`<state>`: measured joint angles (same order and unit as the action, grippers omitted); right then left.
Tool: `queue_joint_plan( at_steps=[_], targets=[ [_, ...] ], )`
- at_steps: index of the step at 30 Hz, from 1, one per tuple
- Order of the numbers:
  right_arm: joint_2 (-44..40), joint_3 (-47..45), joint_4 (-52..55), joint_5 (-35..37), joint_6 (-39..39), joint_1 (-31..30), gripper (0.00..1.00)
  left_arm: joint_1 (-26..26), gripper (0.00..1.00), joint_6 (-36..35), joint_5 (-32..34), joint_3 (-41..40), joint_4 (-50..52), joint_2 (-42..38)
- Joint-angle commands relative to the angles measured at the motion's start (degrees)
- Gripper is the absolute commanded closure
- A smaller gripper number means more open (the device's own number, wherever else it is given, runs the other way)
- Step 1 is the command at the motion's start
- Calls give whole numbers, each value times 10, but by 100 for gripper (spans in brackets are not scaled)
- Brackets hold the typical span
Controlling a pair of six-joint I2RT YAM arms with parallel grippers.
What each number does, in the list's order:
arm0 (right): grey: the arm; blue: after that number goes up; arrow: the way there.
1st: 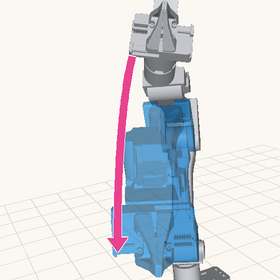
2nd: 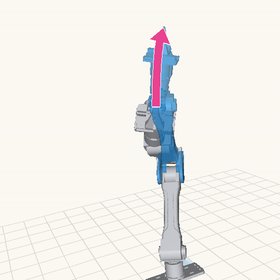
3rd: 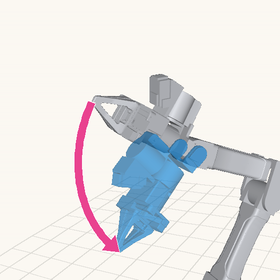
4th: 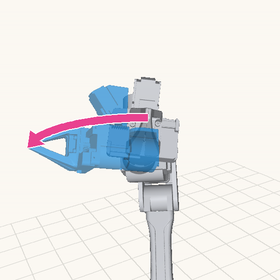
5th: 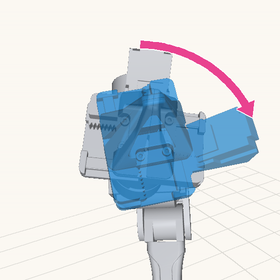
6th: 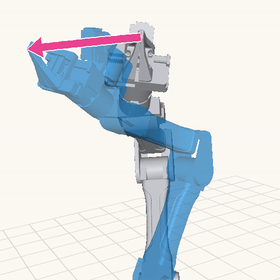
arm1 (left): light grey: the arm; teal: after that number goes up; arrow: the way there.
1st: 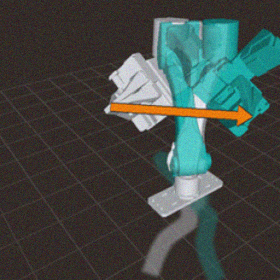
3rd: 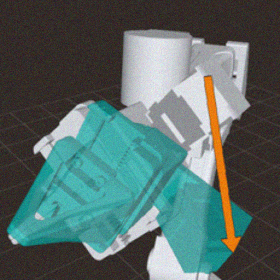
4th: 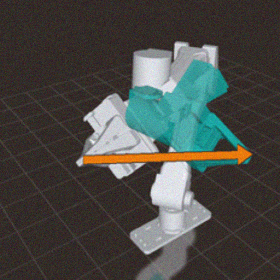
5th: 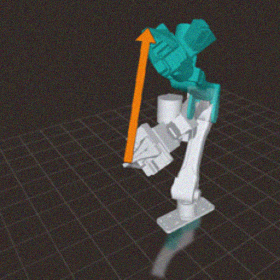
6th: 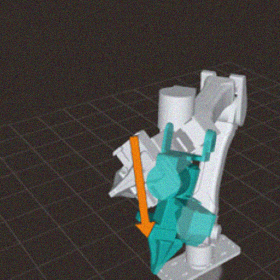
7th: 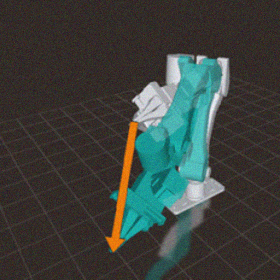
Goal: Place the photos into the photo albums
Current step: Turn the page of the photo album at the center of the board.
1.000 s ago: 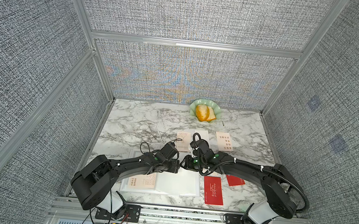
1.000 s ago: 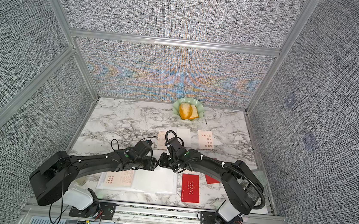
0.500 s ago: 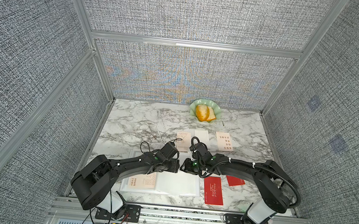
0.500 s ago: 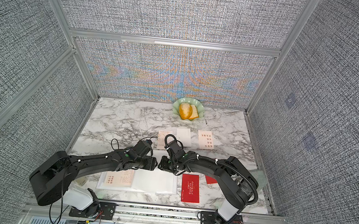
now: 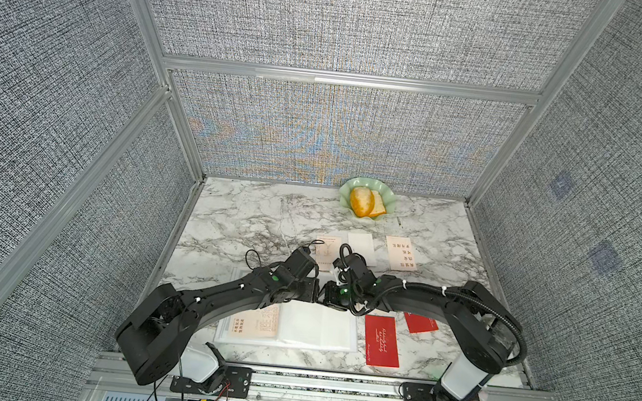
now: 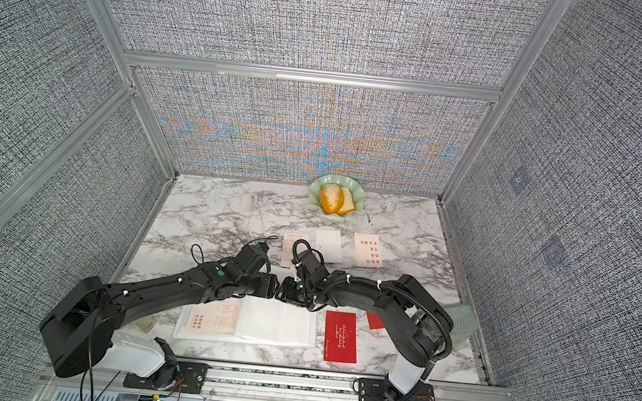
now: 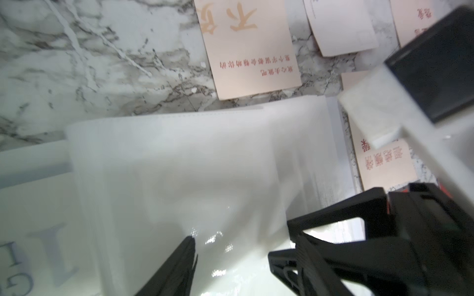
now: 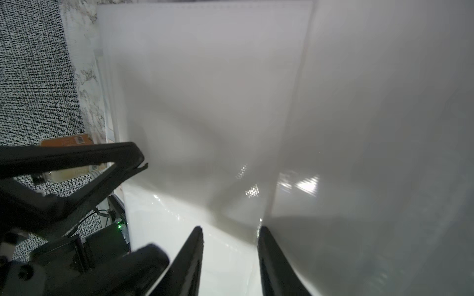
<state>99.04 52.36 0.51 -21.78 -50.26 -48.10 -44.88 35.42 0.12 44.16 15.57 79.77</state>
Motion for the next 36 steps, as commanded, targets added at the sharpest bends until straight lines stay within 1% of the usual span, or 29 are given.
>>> queue_joint_plan(
  at_steps=[1, 3, 9, 13, 17, 20, 22, 25, 30, 36],
  targets=[
    [1, 29, -13, -13, -5, -7, 61, 12, 36, -16, 24, 6, 33, -17],
    [1, 44, -9, -15, -2, -14, 61, 27, 36, -20, 32, 4, 46, -31],
    [22, 87, -6, -24, 0, -34, 60, 94, 36, -31, 47, -15, 74, -90],
    [55, 130, -9, -38, -3, -51, 60, 132, 36, -33, 90, -19, 106, -139],
    [93, 191, -3, -48, -1, -74, 59, 163, 36, -23, 125, -27, 120, -188],
    [127, 241, 6, -58, -1, -88, 56, 175, 36, -7, 167, -40, 120, -234],
    [153, 275, 14, -69, -1, -95, 54, 178, 36, -10, 193, -61, 105, -270],
    [191, 330, 28, -81, 0, -108, 48, 184, 36, -2, 217, -77, 97, -318],
    [232, 407, 60, -93, 12, -121, 40, 193, 35, 2, 238, -62, 118, -330],
    [238, 433, 83, -94, 26, -119, 35, 197, 35, 6, 246, -54, 113, -327]
  ],
)
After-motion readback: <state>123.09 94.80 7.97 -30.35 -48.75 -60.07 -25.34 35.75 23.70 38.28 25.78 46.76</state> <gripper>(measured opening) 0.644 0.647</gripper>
